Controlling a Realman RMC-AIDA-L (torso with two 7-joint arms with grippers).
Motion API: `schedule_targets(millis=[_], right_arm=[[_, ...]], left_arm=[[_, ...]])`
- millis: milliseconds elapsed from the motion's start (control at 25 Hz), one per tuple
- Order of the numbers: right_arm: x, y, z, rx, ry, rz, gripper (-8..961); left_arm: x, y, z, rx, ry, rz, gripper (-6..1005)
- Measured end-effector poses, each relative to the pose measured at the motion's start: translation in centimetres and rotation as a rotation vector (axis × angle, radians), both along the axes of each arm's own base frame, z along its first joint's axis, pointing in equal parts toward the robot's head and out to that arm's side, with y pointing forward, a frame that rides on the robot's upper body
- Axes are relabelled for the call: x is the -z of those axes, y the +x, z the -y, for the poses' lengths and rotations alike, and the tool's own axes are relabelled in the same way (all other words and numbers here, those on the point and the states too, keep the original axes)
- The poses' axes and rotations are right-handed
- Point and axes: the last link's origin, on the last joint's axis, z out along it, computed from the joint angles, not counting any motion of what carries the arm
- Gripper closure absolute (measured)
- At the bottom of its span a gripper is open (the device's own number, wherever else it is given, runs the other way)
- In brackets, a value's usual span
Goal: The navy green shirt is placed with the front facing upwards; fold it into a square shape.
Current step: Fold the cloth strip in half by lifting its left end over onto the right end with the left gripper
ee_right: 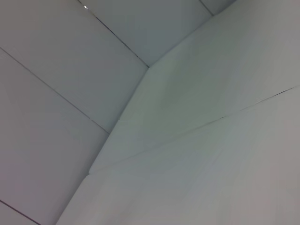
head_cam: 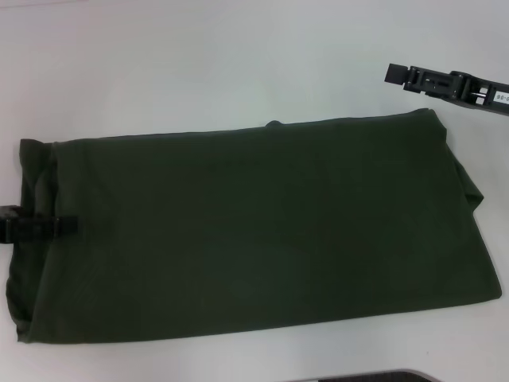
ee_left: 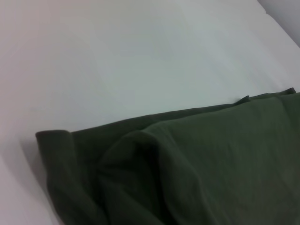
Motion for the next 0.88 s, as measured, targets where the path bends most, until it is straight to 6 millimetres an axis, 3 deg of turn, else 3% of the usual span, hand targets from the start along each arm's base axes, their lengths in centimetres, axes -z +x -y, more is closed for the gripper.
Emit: schedule_targets(millis=[360, 880], right_arm=[[-0.1, 0.1, 0.1, 0.004, 0.006, -0.003, 33], [0.0, 0.2, 0.0, 0.011, 0.010, 0.001, 33]], left_arm=[[-0.2, -0.4, 0.0, -0.002, 0.016, -0.017, 139], [0.3, 0.7, 0.1, 0.049, -0.031, 0.020, 139]])
